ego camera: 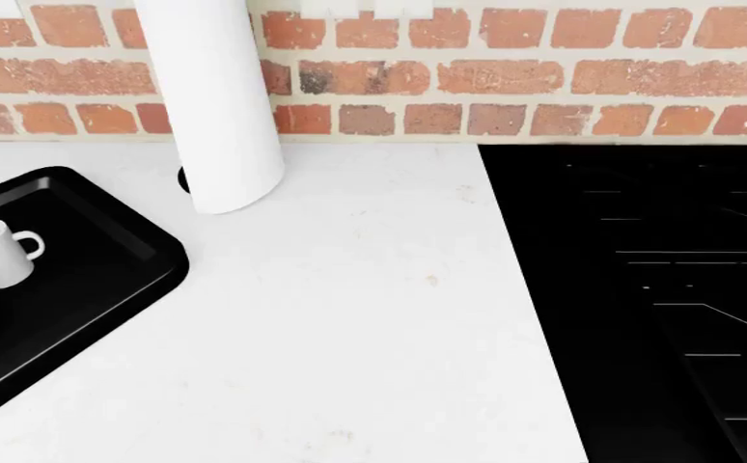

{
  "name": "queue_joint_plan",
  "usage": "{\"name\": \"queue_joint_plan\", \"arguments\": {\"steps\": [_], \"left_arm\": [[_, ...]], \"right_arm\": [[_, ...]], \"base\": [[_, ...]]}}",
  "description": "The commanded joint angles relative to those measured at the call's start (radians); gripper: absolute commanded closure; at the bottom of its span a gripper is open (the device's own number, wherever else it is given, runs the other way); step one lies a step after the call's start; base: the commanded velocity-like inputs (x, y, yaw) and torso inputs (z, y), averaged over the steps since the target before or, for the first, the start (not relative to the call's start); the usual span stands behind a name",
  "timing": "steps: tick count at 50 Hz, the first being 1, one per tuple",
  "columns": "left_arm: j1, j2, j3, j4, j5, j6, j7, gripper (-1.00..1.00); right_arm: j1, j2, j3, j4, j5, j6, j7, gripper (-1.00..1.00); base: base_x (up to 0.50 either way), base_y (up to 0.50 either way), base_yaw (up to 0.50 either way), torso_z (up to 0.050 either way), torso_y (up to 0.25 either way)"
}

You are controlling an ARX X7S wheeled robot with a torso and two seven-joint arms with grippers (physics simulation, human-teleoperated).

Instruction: Pick the kettle from the counter and place it on the tray. Then pick the mug from the cabinet and place it on the tray. Then close the cabinet doors.

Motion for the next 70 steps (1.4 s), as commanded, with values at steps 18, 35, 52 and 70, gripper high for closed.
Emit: {"name": "queue_joint_plan", "arguments": {"steps": [18,35,52,70], "left_arm": [[0.116,-0.052,-0.074,0.018,-0.014,0.052,0.034,-1.0],[0.158,-0.065,-0.1,0.022,-0.014,0.068,0.047,-1.0],[0.159,-0.082,-0.11,0.023,-0.031,0.067,0.045,-1.0],[0.235,-0.104,-0.155,0.026,-0.011,0.088,0.07,-1.0]], "right_arm": [[0.059,-0.299,0.076,0.666,-0.359,-0.095,-0.284,-1.0],[0.047,-0.475,0.115,0.962,-0.35,-0.083,-0.487,-1.0],[-0.047,-0.587,0.073,1.112,-0.353,-0.108,-0.625,-1.0],[-0.02,-0.686,-0.06,1.32,-0.522,-0.174,-0.737,-1.0]], "base": [[0.0,0.0,0.0,0.002,0.0],[0.0,0.0,0.0,0.0,0.0],[0.01,0.0,0.0,0.002,0.0],[0.01,0.0,0.0,0.0,0.0]]}}
